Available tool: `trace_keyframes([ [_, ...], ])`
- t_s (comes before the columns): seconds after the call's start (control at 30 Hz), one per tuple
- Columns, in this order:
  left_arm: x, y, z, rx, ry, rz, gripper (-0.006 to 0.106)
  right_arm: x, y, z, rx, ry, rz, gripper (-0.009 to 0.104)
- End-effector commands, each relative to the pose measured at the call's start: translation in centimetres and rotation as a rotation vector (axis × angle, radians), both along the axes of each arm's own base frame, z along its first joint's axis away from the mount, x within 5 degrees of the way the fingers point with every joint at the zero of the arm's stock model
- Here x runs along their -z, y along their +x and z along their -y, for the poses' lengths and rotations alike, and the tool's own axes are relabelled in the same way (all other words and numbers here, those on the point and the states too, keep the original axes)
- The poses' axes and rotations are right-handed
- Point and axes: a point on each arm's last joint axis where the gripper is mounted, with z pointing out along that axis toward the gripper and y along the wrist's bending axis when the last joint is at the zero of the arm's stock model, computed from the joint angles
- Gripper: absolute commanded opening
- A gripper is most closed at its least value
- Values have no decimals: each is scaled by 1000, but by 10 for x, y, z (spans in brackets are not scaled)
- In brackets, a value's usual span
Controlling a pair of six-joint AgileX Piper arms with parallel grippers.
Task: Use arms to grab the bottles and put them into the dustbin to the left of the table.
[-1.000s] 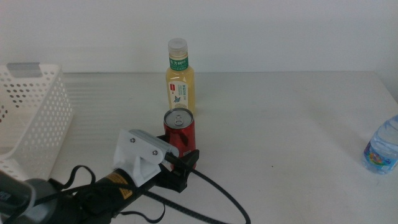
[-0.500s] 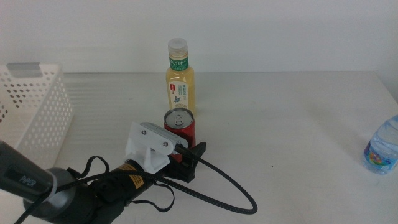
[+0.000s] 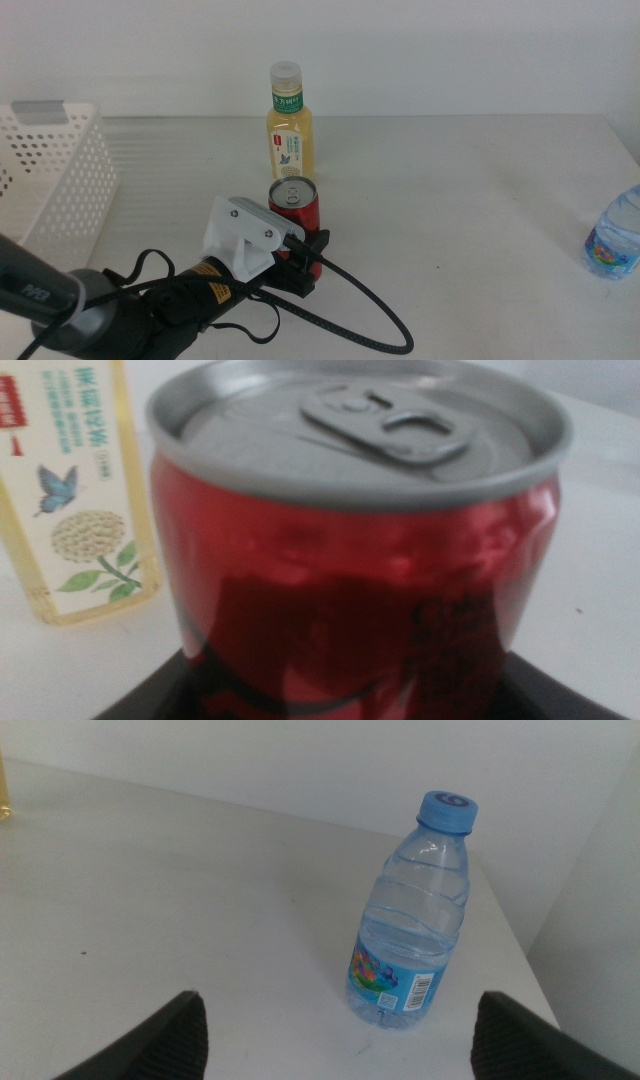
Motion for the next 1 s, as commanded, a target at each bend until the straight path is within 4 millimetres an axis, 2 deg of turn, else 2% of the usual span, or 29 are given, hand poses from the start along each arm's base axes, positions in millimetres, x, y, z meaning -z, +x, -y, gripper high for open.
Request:
trace_keyframes([
  [0.0, -44, 1, 3, 13, -167, 198, -5, -11, -1, 0, 3, -13, 109, 77],
  [0.2, -64, -4, 0, 8, -121, 178, -5, -11, -1, 0, 3, -13, 109, 77],
  [0.47, -101, -15, -9, -20, -114, 181, -5, -11, -1, 0, 3, -13, 109, 77],
  [0.8, -122, -25, -20, -71, -89, 120, -5, -11, -1, 0, 3, -13, 109, 77],
  [0.97, -135, -19, -18, -85, -42, 67, -5, -11, -1, 0, 3, -13, 109, 77],
])
